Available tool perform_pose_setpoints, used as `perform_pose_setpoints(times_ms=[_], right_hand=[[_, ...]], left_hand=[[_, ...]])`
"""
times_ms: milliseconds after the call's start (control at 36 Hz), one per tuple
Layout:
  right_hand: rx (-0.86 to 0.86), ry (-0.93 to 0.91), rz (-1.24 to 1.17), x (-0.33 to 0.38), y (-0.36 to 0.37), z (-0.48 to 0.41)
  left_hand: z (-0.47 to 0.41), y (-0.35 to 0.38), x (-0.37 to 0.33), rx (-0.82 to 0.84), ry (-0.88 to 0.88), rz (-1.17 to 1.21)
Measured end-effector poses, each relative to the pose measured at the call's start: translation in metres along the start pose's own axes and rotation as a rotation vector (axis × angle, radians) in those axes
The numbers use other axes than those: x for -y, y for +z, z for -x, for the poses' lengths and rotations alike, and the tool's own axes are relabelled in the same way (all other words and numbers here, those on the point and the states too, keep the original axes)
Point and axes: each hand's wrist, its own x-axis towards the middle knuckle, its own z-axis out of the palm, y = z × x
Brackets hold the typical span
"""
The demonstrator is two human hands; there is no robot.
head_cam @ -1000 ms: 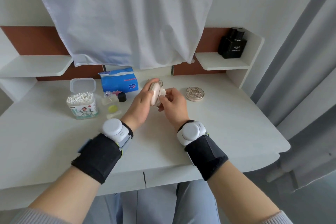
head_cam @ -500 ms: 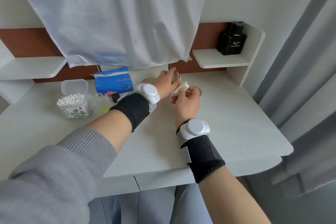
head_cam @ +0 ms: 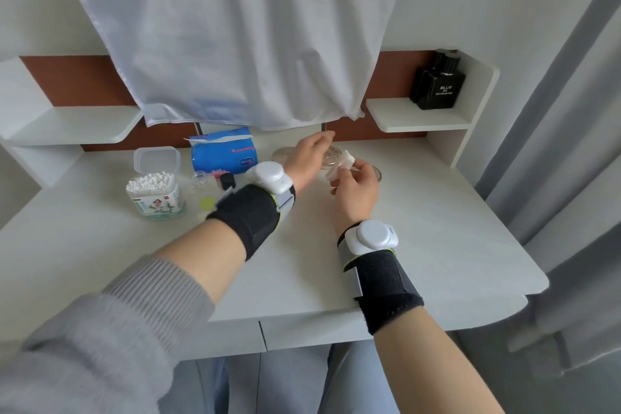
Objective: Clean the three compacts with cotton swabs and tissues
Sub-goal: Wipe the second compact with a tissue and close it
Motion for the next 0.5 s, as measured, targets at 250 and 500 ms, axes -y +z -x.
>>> perform_pose_setpoints(times_ms=[250, 500], right_hand=[[0.172, -0.224, 0.060, 0.011, 0.002, 0.037], [0.308, -0.535, 0.427, 0.008, 0.018, 0.085]], left_hand=[[0.069, -0.043, -0.011, 0.193, -0.226, 0.951], [0.117, -0.070, -0.002, 0.246, -0.258, 0.876]])
